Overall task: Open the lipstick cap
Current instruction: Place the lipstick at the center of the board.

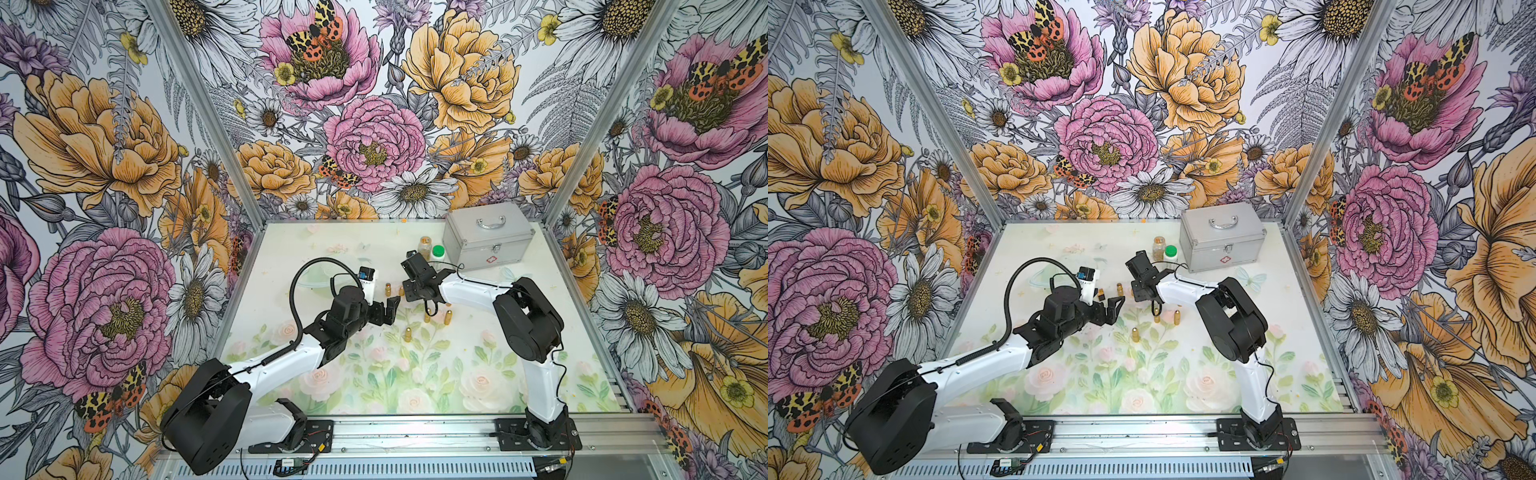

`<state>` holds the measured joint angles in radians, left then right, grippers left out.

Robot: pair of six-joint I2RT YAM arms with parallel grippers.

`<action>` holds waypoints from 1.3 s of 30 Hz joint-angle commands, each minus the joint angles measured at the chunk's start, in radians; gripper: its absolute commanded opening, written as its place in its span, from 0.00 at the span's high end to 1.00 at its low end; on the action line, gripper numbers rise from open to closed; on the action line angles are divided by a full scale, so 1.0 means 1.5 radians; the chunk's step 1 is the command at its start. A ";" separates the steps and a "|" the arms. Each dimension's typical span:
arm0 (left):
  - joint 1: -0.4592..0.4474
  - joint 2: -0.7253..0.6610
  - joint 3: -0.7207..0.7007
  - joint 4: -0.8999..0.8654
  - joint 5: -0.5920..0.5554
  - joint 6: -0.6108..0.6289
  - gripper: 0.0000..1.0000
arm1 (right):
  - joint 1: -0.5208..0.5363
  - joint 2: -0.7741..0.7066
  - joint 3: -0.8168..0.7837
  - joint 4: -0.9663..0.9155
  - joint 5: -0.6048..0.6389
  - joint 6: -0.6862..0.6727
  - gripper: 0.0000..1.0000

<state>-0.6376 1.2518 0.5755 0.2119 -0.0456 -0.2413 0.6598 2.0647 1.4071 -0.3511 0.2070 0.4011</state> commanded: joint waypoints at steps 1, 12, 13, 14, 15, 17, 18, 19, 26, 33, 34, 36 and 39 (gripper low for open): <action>0.008 0.000 0.007 0.001 -0.014 -0.014 0.01 | -0.003 0.019 0.021 0.023 0.010 -0.005 0.79; 0.009 0.003 0.007 0.001 -0.014 -0.015 0.01 | -0.004 0.029 0.018 0.032 0.016 -0.005 0.79; 0.010 0.003 0.008 0.000 -0.014 -0.015 0.01 | -0.004 0.029 0.017 0.032 0.017 -0.005 0.79; 0.010 0.003 0.008 0.000 -0.013 -0.015 0.01 | -0.004 0.028 0.015 0.032 0.017 -0.004 0.79; 0.010 0.002 0.008 0.000 -0.012 -0.014 0.01 | -0.004 0.026 0.013 0.034 0.017 -0.004 0.78; 0.010 0.002 0.007 0.001 -0.012 -0.016 0.01 | -0.004 0.022 0.005 0.037 0.018 -0.005 0.78; 0.010 0.002 0.007 0.001 -0.013 -0.015 0.01 | -0.004 0.020 0.002 0.038 0.018 -0.005 0.77; 0.010 0.001 0.007 0.001 -0.012 -0.014 0.01 | -0.004 0.018 0.000 0.039 0.018 -0.005 0.77; 0.011 0.001 0.009 0.001 -0.012 -0.013 0.01 | -0.004 0.014 -0.011 0.044 0.016 -0.005 0.75; 0.012 0.000 0.009 0.000 -0.012 -0.013 0.01 | -0.003 0.013 -0.016 0.048 0.014 -0.004 0.74; 0.012 0.001 0.009 0.000 -0.011 -0.013 0.01 | -0.003 0.014 -0.018 0.048 0.014 -0.004 0.74; 0.012 0.002 0.009 0.000 -0.012 -0.013 0.01 | -0.003 0.013 -0.018 0.049 0.014 -0.003 0.74; 0.012 0.001 0.008 0.000 -0.012 -0.013 0.01 | -0.003 0.010 -0.021 0.052 0.014 -0.003 0.74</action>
<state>-0.6312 1.2522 0.5755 0.2119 -0.0456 -0.2562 0.6598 2.0907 1.3834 -0.2993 0.2138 0.4015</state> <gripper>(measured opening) 0.986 0.259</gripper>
